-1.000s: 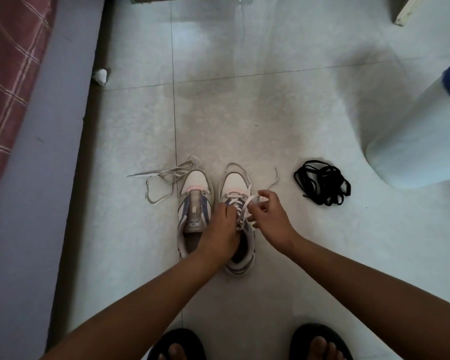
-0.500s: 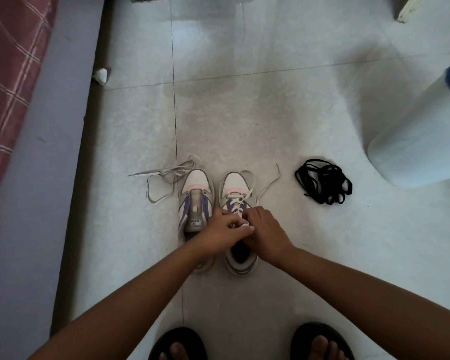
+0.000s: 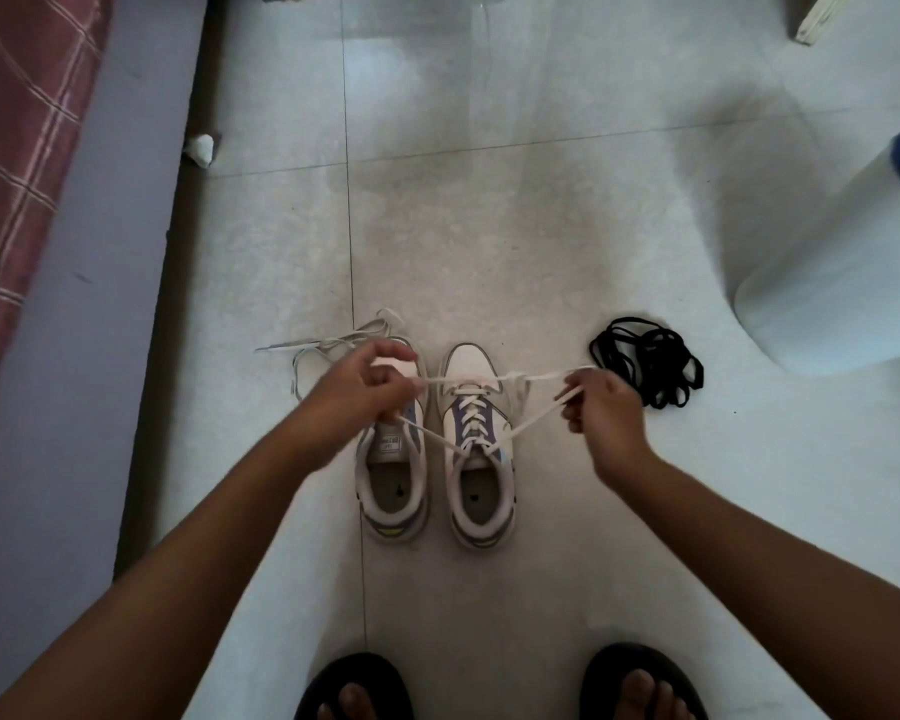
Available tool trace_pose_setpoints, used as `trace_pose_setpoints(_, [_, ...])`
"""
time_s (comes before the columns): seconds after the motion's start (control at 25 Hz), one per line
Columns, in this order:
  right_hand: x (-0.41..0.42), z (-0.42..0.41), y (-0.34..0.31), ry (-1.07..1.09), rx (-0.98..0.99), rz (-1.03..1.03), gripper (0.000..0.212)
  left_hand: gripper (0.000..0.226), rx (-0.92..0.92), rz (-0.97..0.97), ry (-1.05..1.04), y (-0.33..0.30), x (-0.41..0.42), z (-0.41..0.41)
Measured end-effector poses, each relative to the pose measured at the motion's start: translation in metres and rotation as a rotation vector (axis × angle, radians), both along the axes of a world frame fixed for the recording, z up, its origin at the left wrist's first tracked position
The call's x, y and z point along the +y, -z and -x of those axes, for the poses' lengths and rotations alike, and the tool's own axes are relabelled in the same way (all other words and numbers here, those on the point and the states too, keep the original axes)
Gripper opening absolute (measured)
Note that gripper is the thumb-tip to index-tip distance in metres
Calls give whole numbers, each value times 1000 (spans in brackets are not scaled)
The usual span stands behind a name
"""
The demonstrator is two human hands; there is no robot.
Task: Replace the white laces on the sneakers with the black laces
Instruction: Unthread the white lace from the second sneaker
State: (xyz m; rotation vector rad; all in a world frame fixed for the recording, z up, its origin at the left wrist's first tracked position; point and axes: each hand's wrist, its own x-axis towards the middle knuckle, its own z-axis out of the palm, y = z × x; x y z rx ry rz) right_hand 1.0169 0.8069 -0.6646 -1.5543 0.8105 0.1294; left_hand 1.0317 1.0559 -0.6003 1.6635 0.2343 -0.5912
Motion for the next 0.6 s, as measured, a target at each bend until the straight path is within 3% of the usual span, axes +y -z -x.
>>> trace_pose_setpoints(0.2, [-46,-30,-20,142,38,-169,28,15,-26,-227,-208,-5,26,-16])
trace_pose_setpoints(0.28, [-49,-34,-23,115,47,-165,24,27,-53,-382,-224,-1,26,-12])
trace_pose_setpoints(0.36, [-40,-26,-20,-126,138,10,16,39,-233,-728,-124,5,15,1])
trace_pose_setpoints(0.4, [-31,-17,-15,-308,166,124,14,39,-351,-801,-38,8,2,12])
trace_pose_setpoints(0.44, [-18,-5,-9,-504,177,216,23,37,-423,-805,76,15,-14,24])
trace_pose_setpoints(0.52, [10,20,-1,-850,177,331,35,37,-390,-785,326,33,-48,46])
trace_pose_setpoints(0.6, [33,36,9,-1030,132,473,38,36,-319,-811,478,54,-72,56])
